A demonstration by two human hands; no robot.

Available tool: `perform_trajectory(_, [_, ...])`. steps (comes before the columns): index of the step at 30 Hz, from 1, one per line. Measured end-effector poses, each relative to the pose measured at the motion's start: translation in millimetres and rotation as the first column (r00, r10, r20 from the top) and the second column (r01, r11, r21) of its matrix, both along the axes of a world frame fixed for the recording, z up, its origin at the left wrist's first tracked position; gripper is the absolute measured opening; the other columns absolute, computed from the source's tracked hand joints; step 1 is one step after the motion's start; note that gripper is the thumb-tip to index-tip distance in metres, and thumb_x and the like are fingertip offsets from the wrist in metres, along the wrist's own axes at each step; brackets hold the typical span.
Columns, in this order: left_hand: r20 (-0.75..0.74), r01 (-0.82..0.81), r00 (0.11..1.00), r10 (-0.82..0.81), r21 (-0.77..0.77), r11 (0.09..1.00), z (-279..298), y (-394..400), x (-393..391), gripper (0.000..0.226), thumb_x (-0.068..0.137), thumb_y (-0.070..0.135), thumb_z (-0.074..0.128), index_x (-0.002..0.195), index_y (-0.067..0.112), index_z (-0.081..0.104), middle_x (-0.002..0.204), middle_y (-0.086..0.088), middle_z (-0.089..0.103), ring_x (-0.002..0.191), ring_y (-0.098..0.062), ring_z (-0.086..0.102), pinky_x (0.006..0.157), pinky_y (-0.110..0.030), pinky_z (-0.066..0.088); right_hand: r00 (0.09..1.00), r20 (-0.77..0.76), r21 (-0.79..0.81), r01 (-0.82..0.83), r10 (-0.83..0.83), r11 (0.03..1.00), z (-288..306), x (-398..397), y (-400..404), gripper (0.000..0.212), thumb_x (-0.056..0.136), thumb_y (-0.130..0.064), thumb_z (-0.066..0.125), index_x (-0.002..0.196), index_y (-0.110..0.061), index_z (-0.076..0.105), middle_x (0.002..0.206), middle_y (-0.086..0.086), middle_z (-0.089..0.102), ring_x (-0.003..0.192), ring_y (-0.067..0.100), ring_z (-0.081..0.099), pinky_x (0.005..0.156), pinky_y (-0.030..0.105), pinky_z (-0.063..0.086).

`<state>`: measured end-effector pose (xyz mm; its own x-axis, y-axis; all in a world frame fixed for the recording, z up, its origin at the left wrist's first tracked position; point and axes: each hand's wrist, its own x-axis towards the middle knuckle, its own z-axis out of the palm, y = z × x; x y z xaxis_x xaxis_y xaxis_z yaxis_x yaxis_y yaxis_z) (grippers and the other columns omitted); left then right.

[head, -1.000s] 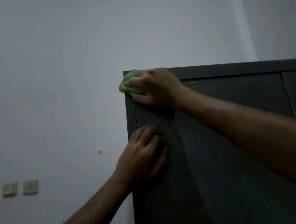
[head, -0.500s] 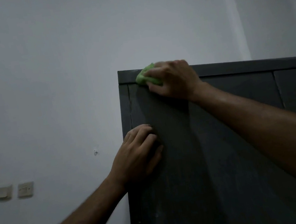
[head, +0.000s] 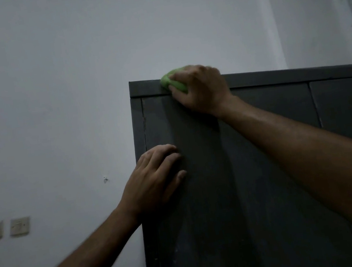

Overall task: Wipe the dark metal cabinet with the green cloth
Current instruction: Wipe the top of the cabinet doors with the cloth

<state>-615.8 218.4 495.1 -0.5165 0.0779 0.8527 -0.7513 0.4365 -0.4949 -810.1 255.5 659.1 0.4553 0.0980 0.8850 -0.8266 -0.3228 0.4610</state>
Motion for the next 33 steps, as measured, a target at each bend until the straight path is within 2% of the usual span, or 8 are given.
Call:
perform_trajectory(4, [0.011, -0.03, 1.0, 0.03, -0.008, 1.0, 0, 1, 1, 0.044, 0.097, 0.041, 0.052, 0.123, 0.009, 0.065, 0.131, -0.015, 0.06, 0.123, -0.03, 0.056, 0.103, -0.042, 0.048, 0.983, -0.179, 0.059, 0.05, -0.039, 0.997, -26, -16, 2, 0.032, 0.091, -0.041, 0.055, 0.108, -0.02, 0.072, 0.104, 0.004, 0.073, 0.081, 0.029, 0.07, 0.065, 0.038, 0.056])
perform_trajectory(11, [0.007, -0.094, 0.996, 0.094, -0.017, 0.995, 1, 6, -4, 0.044, 0.096, 0.042, 0.052, 0.12, 0.008, 0.068, 0.126, -0.016, 0.063, 0.12, -0.032, 0.059, 0.1, -0.043, 0.05, 0.993, 0.114, 0.013, -0.006, 0.005, 1.0, -1, -15, -5, 0.033, 0.094, -0.042, 0.05, 0.112, -0.022, 0.069, 0.108, 0.003, 0.071, 0.091, 0.03, 0.066, 0.07, 0.035, 0.051])
perform_trajectory(14, [0.019, -0.136, 0.99, 0.137, -0.026, 0.99, 0, 10, -7, 0.046, 0.096, 0.043, 0.05, 0.121, 0.008, 0.067, 0.127, -0.016, 0.062, 0.12, -0.033, 0.059, 0.1, -0.044, 0.049, 0.994, -0.105, 0.054, 0.014, -0.008, 0.998, -23, -25, -5, 0.031, 0.093, -0.041, 0.052, 0.11, -0.022, 0.07, 0.109, 0.002, 0.072, 0.087, 0.029, 0.069, 0.067, 0.038, 0.054])
perform_trajectory(16, [0.007, -0.156, 0.988, 0.156, -0.031, 0.987, -3, 12, -12, 0.047, 0.096, 0.045, 0.05, 0.121, 0.009, 0.066, 0.127, -0.014, 0.062, 0.121, -0.032, 0.057, 0.101, -0.043, 0.047, 0.99, -0.14, 0.031, 0.034, -0.029, 0.999, -24, -53, -3, 0.029, 0.091, -0.04, 0.056, 0.106, -0.02, 0.071, 0.104, 0.004, 0.072, 0.082, 0.031, 0.069, 0.063, 0.037, 0.053])
perform_trajectory(21, [0.035, -0.168, 0.985, 0.169, -0.019, 0.986, -2, 16, -42, 0.049, 0.096, 0.049, 0.049, 0.125, 0.013, 0.063, 0.131, -0.012, 0.06, 0.125, -0.028, 0.053, 0.107, -0.04, 0.039, 0.984, 0.175, -0.006, -0.018, 0.019, 1.0, 10, -57, -16, 0.032, 0.092, -0.042, 0.051, 0.105, -0.019, 0.07, 0.096, 0.006, 0.071, 0.084, 0.032, 0.066, 0.064, 0.032, 0.043])
perform_trajectory(27, [0.044, -0.195, 0.98, 0.193, 0.045, 0.98, 0, 11, -66, 0.052, 0.097, 0.051, 0.045, 0.133, 0.015, 0.057, 0.141, -0.012, 0.053, 0.133, -0.028, 0.047, 0.112, -0.041, 0.035, 0.974, -0.225, 0.054, 0.041, -0.028, 0.998, -7, -87, -9, 0.03, 0.087, -0.039, 0.059, 0.104, -0.019, 0.073, 0.106, 0.007, 0.073, 0.084, 0.033, 0.07, 0.064, 0.036, 0.054])
perform_trajectory(30, [0.054, -0.23, 0.972, 0.227, 0.047, 0.972, -2, 8, -66, 0.055, 0.097, 0.053, 0.045, 0.135, 0.015, 0.056, 0.142, -0.011, 0.052, 0.136, -0.029, 0.045, 0.113, -0.043, 0.034, 0.993, -0.094, 0.032, 0.074, -0.07, 0.997, 21, -111, -12, 0.031, 0.09, -0.043, 0.056, 0.102, -0.018, 0.071, 0.094, 0.009, 0.072, 0.078, 0.034, 0.067, 0.062, 0.03, 0.041])
perform_trajectory(33, [0.053, -0.255, 0.966, 0.254, 0.025, 0.967, -3, 5, -66, 0.056, 0.097, 0.055, 0.044, 0.137, 0.017, 0.054, 0.143, -0.011, 0.05, 0.137, -0.028, 0.041, 0.114, -0.043, 0.033, 0.997, -0.063, 0.015, 0.048, -0.047, 0.999, 29, -100, -16, 0.033, 0.092, -0.044, 0.052, 0.1, -0.017, 0.069, 0.095, 0.009, 0.07, 0.083, 0.034, 0.065, 0.064, 0.032, 0.043])
